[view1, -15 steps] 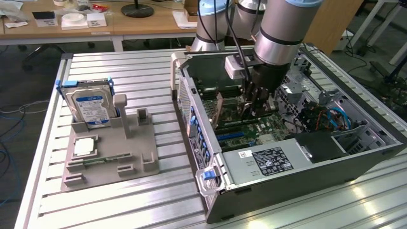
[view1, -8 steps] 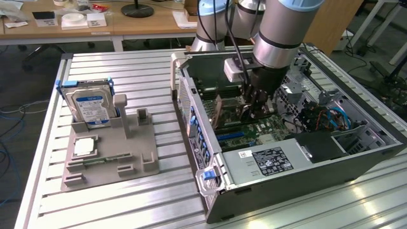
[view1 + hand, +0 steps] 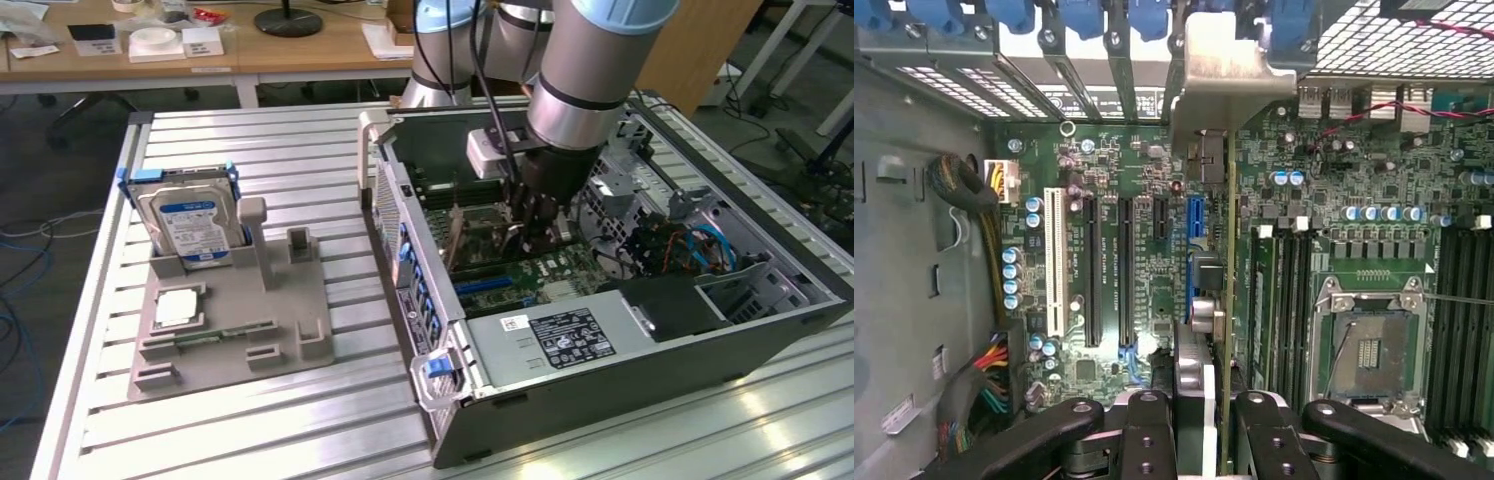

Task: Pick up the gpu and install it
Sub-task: 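Insert the gpu into the slot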

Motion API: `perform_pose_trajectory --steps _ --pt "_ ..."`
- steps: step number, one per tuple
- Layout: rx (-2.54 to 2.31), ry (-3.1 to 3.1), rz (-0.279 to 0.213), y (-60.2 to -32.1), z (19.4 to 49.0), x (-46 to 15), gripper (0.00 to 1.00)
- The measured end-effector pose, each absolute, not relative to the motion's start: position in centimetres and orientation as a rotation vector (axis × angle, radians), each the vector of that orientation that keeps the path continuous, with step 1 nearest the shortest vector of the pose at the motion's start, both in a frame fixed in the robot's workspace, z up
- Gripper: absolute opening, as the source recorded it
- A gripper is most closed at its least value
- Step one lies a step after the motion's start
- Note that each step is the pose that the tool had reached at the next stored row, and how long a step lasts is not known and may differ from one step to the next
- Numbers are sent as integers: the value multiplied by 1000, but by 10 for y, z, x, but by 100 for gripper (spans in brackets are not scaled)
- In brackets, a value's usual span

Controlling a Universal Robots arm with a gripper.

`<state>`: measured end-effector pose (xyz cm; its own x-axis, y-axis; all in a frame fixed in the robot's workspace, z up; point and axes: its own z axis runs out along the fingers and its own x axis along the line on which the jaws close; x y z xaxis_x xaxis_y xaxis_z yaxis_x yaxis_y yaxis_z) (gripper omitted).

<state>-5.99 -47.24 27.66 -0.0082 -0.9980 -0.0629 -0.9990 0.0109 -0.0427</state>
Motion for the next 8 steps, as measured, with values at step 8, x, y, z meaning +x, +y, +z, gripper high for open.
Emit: perform_pose_trajectory --steps 8 --pt "-2158 2179 22 -473 275 -61 28"
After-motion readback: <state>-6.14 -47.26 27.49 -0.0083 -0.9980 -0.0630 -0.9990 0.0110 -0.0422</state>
